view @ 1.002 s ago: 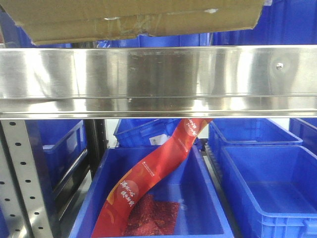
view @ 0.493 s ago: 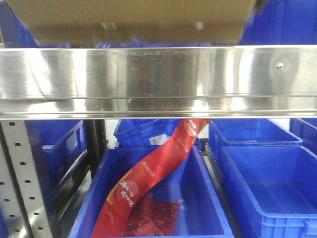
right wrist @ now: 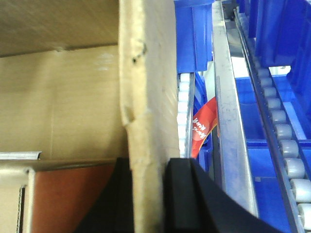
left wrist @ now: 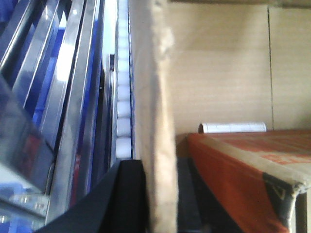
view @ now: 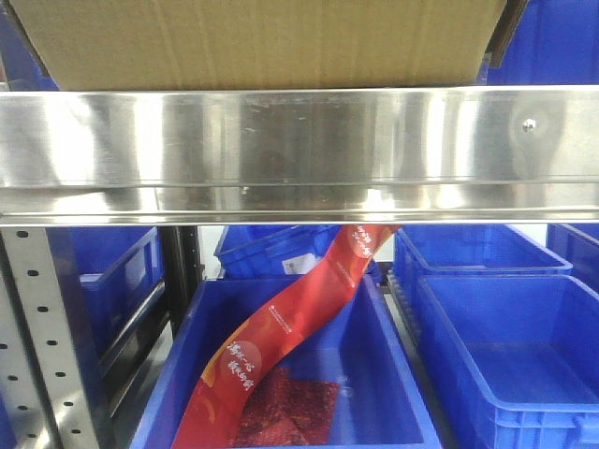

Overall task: Stack two boxes on right shelf middle
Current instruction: 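Lower the box stack onto the middle shelf level and push it in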

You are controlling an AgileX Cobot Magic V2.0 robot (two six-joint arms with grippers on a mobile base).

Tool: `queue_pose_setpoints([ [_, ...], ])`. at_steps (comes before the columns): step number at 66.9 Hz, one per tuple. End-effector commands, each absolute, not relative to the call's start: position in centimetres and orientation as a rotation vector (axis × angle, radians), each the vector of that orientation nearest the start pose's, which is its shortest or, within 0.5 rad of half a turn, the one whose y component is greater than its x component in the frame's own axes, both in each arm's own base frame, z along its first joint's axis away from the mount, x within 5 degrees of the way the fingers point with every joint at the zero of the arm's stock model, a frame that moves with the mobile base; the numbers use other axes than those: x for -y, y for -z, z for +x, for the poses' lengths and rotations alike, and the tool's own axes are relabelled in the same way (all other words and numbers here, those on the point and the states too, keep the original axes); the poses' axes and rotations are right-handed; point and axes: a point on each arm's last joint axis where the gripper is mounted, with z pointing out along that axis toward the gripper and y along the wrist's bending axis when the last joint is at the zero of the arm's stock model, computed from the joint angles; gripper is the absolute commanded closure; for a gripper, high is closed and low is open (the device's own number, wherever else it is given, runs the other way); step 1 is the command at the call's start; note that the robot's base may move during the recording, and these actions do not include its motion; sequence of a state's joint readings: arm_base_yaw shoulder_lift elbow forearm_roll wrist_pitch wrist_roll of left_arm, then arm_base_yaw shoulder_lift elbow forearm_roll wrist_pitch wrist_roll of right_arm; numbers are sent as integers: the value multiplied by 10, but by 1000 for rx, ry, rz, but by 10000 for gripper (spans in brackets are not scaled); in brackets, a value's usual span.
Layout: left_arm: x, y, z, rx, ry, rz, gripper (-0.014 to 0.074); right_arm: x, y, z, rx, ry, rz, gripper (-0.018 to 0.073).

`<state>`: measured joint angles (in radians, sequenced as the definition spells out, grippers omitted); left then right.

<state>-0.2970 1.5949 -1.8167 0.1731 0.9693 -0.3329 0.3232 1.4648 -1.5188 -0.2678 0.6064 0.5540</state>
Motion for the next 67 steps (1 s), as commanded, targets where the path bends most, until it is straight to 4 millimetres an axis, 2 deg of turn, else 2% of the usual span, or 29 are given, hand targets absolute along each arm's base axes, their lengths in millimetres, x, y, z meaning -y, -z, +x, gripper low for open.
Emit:
queue_pose_setpoints([
  [1, 95, -443, 344, -2214, 180, 12, 679, -96, -433, 325, -1942, -307, 93, 641],
  [9, 94, -444, 345, -2190, 158, 35, 528, -95, -434, 325, -1937, -286, 82, 316],
  [13, 94, -445, 346, -2182, 159, 38, 420, -95, -433, 326, -1938, -286, 82, 235],
  [25, 93, -446, 347, -2164, 140, 44, 153, -95, -433, 326, -1934, -259, 68, 218],
  [30, 93, -447, 347, -2158, 134, 45, 120, -93, -434, 327, -1925, -217, 46, 218],
  [43, 90, -450, 349, -2114, 76, 63, 120, -91, -434, 327, -1917, -181, 27, 218],
  [47, 89, -452, 347, -2103, 67, 65, 130, -91, -436, 326, -1912, -182, 28, 233],
  [51, 88, -456, 344, -2093, 70, 63, 179, -90, -439, 323, -1902, -185, 29, 318],
  [58, 87, -459, 342, -2084, 73, 62, 391, -90, -440, 322, -1899, -186, 30, 589],
  [62, 87, -458, 343, -2082, 66, 65, 556, -90, -440, 322, -1901, -186, 29, 725],
  [66, 86, -458, 344, -2079, 46, 69, 708, -90, -440, 323, -1897, -188, 27, 727],
  [67, 86, -458, 344, -2078, 42, 70, 705, -90, -440, 323, -1897, -188, 27, 727],
])
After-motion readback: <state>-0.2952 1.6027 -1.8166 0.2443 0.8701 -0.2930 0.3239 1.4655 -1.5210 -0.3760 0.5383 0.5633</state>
